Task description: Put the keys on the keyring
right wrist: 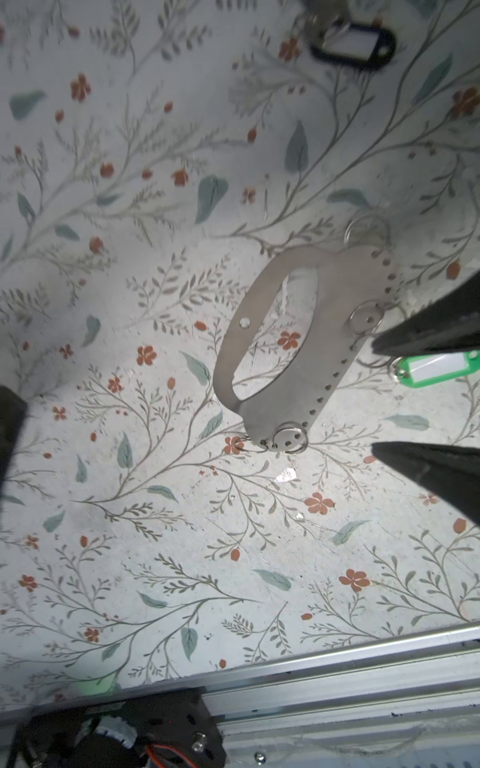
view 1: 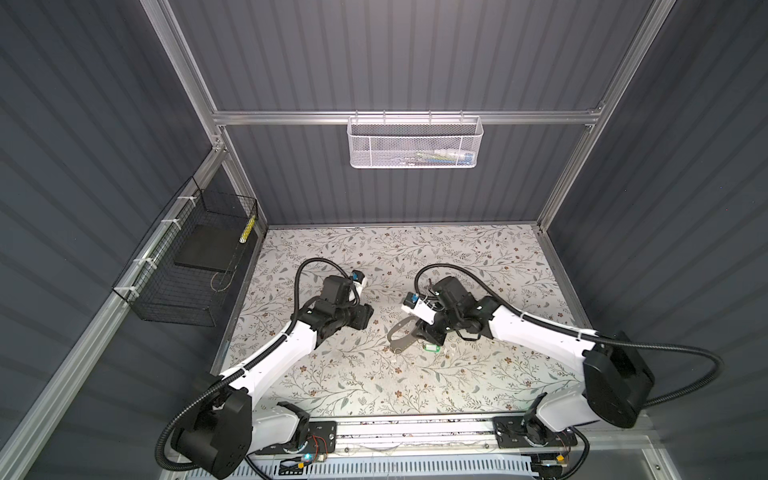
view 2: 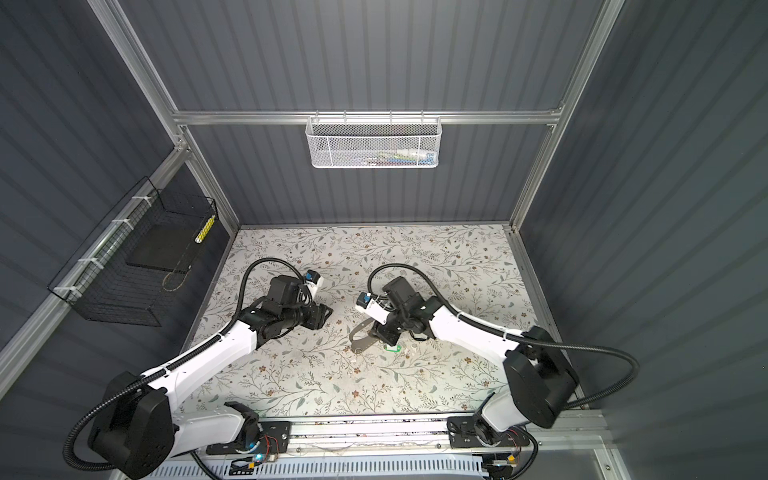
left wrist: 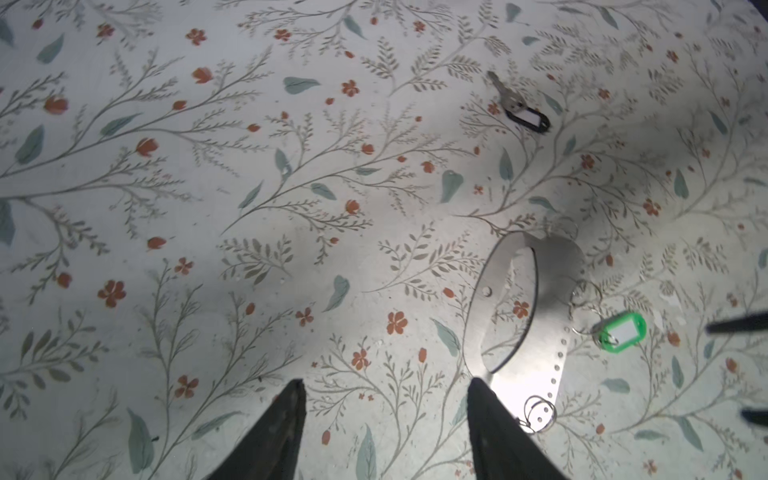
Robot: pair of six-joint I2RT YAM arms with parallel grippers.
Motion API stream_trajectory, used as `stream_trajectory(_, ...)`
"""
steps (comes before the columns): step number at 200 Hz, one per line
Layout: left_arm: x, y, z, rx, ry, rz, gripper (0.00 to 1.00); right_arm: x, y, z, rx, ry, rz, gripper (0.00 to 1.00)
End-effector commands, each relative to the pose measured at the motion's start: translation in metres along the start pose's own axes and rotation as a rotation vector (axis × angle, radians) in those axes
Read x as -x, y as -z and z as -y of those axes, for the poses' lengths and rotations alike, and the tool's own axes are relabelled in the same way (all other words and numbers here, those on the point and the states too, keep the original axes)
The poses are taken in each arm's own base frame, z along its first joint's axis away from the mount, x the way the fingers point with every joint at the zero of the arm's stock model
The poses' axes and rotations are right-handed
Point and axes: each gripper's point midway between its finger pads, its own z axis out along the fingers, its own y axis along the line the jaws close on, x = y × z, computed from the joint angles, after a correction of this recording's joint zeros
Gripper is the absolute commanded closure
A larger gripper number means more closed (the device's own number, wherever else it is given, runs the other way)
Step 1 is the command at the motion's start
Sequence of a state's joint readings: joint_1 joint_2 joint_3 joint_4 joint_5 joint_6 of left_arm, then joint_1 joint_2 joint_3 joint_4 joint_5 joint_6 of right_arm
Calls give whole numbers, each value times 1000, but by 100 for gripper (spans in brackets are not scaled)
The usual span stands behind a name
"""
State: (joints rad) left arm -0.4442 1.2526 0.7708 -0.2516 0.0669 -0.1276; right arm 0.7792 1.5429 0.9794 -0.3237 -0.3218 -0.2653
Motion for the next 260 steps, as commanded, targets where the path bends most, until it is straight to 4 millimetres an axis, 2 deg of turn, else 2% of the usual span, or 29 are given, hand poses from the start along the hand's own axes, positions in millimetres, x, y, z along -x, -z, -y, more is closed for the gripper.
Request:
stream_trajectory(1,11,9,-23,42,214,42,36,11,-19,-5,-1,-25,-50,64)
stream_trajectory(12,9,11,-36,57,277,46,36,7,-29,-15,35,-20,-115,64)
stream_trajectory(32,7,16,-52,60,356,54,36,2,-45,-18,20,-13,-207,64)
stream_trajectory(62,8,16,-62,34,407,66,35,-1,-60,-25,18,12,-281,65)
stream_trajectory(100,0,12,-70,35,411,42,35,-4,-72,-27,12,9,-350,65)
stream_trajectory(169,2,13,-68,17,399,49,35,-15,-88,-25,-18,-20,-448,70)
stream_trajectory(236,4,14,-64,-1,386,56,36,-15,-89,-26,-10,-18,-450,82)
stream_trajectory(260,5,14,-64,-5,381,59,37,-15,-88,-26,-8,-17,-448,82)
